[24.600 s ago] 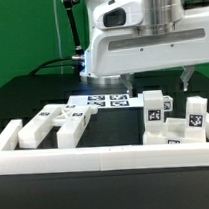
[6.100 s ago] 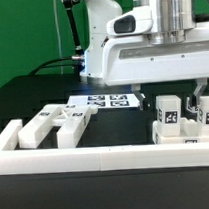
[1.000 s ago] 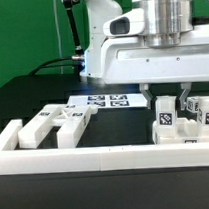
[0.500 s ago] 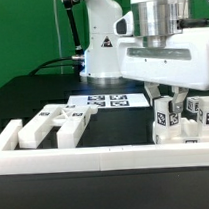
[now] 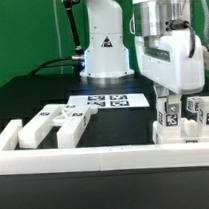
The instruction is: Assemble chair
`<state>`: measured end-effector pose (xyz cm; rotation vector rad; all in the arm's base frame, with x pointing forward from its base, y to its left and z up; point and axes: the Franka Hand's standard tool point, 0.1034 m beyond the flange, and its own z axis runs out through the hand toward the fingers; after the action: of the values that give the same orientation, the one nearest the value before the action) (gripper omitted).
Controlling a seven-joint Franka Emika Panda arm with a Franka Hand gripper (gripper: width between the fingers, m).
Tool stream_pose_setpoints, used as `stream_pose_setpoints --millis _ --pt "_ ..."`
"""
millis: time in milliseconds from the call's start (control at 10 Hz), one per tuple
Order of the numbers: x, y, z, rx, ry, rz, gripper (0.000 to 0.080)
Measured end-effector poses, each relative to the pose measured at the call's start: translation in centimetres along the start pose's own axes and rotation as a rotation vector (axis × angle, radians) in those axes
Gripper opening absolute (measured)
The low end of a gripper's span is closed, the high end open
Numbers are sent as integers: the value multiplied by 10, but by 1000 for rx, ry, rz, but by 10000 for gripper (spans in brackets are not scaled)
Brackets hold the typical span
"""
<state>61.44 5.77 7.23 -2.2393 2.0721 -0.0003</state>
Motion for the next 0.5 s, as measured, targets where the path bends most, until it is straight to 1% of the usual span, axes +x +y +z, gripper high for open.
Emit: stream_pose_setpoints --millis 200,300,400,500 --pt "1 -1 0 5 -13 52 291" --pt "0 -1 0 5 -13 43 366" --pt "0 -1 0 5 -13 21 529" --pt "0 -1 0 5 -13 -12 529"
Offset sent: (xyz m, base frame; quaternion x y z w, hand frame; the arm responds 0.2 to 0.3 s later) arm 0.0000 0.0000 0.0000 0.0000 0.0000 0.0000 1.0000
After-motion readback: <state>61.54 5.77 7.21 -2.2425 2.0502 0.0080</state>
